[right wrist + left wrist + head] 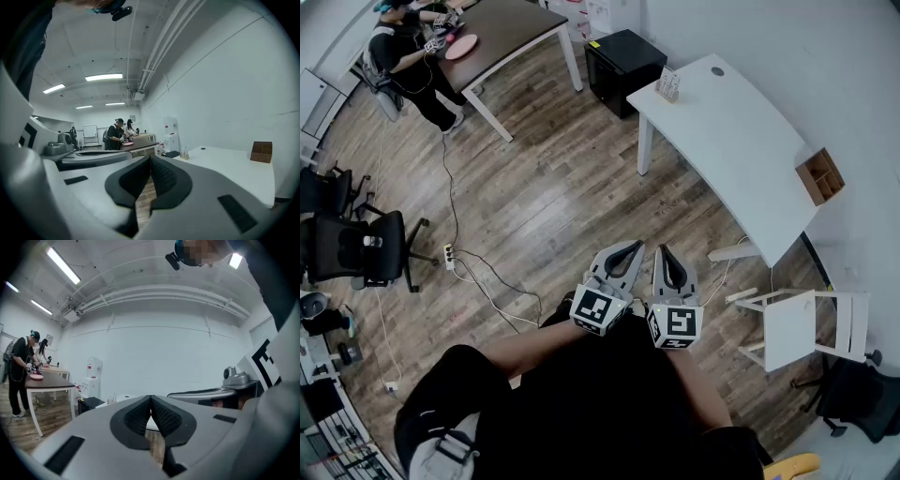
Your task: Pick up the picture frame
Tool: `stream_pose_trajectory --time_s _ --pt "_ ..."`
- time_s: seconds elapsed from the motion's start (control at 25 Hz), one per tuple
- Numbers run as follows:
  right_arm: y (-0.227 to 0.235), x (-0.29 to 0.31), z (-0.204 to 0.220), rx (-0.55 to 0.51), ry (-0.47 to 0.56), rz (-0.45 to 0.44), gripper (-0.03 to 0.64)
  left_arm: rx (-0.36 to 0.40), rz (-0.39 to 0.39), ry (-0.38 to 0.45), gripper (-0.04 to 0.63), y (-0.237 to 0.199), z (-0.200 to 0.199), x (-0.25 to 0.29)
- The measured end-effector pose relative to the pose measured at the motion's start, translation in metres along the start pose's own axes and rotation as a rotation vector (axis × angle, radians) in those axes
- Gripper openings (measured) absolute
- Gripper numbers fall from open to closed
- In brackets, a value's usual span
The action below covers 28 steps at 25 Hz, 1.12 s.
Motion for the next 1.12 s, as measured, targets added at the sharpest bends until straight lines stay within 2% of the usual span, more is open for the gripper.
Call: stream_pose_trajectory --time_s 0.2,0.4,0.6,0.88,1.12 --pt "0.006 -0.007 0.004 0.000 0.001 -0.004 0.034 0.004 -0.004 -0.011 0.014 0.009 0.002 0.003" --pt "0.010 -0.014 0.012 0.076 0.035 -0.057 0.035 0.020 -0.003 -0.021 0.015 0.019 0.005 0.003" --pt "0.014 -0.013 0.015 0.078 0.021 -0.080 0.035 0.013 -0.029 -0.025 0.015 0.021 0.004 0.005" --pt "0.012 -0.001 0.020 0.074 0.004 -0.089 0.037 0.004 -0.048 -0.031 0.014 0.006 0.003 0.010" --pt "0.015 0.022 0.020 0.081 -0.011 -0.054 0.035 -0.021 -0.016 -0.033 0.015 -0.017 0.014 0.026"
Point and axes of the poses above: the fingertips, and each gripper's own axes: x forward along the fingers, y to its right, z out of its underside, the point moved 9 cm from there along -x, backward along the fingers, and after that the axes turned 1 degree about -z, right-handed, at the moved point
